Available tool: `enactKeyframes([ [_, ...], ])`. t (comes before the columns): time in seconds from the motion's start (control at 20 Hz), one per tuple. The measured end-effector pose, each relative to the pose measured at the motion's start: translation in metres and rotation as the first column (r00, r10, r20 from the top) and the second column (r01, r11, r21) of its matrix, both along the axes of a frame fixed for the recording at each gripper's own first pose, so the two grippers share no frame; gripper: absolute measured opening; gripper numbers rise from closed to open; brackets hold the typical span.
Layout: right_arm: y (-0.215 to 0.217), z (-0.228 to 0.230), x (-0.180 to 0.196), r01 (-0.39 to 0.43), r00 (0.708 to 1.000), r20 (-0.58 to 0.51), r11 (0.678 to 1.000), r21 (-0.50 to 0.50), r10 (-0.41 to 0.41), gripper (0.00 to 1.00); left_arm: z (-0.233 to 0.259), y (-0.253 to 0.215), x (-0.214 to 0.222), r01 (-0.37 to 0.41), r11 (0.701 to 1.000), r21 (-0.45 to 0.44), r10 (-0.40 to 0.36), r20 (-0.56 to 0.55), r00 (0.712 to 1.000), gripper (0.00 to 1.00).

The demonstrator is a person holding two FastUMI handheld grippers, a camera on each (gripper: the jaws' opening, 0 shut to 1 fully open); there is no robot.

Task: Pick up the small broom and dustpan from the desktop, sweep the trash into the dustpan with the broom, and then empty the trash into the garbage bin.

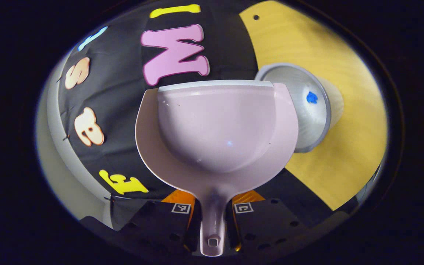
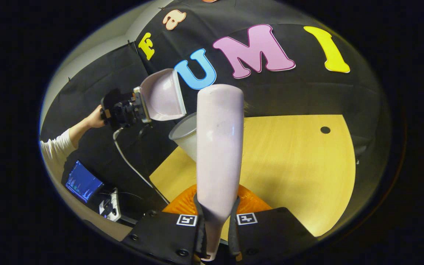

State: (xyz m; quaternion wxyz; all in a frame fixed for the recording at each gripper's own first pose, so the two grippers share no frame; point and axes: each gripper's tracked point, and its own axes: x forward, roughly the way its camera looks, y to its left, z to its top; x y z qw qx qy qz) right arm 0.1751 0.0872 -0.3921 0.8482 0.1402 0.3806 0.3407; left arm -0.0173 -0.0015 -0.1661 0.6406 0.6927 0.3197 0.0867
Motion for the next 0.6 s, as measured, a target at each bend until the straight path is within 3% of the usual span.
enactKeyframes([
  [0.15,-0.007,0.026,0.014,0.037,0.998,0.058,0.999,-0.019,-0.036,0.24,-0.014,-0.033,0.004,0.002,0.961,-0.275,0.031,0.115,0.993,0.27],
  [0.25,-0.011,0.043,0.025,0.078,0.994,0.072,0.997,-0.015,-0.077,0.24,-0.021,-0.060,0.006,0.016,0.901,-0.434,0.061,0.164,0.984,0.27],
  [0.3,-0.016,0.050,0.029,0.104,0.992,0.070,0.995,-0.007,-0.103,0.24,-0.027,-0.076,0.005,0.013,0.856,-0.516,0.083,0.164,0.983,0.27],
  [0.4,-0.026,0.049,0.036,0.165,0.986,0.032,0.986,-0.017,-0.164,0.24,-0.055,-0.109,-0.001,-0.035,0.716,-0.697,0.149,0.104,0.983,0.27],
  [0.45,-0.032,0.043,0.039,0.190,0.982,0.015,0.981,-0.044,-0.190,0.24,-0.075,-0.131,-0.012,-0.075,0.629,-0.773,0.176,0.048,0.983,0.27],
  [0.55,-0.050,0.012,0.035,0.244,0.967,-0.030,0.956,-0.160,-0.252,0.24,-0.129,-0.181,-0.036,-0.197,0.405,-0.893,0.203,-0.122,0.972,0.27],
  [0.6,-0.054,-0.006,0.030,0.252,0.960,-0.069,0.946,-0.202,-0.270,0.24,-0.159,-0.203,-0.053,-0.287,0.292,-0.912,0.207,-0.233,0.950,0.27],
])
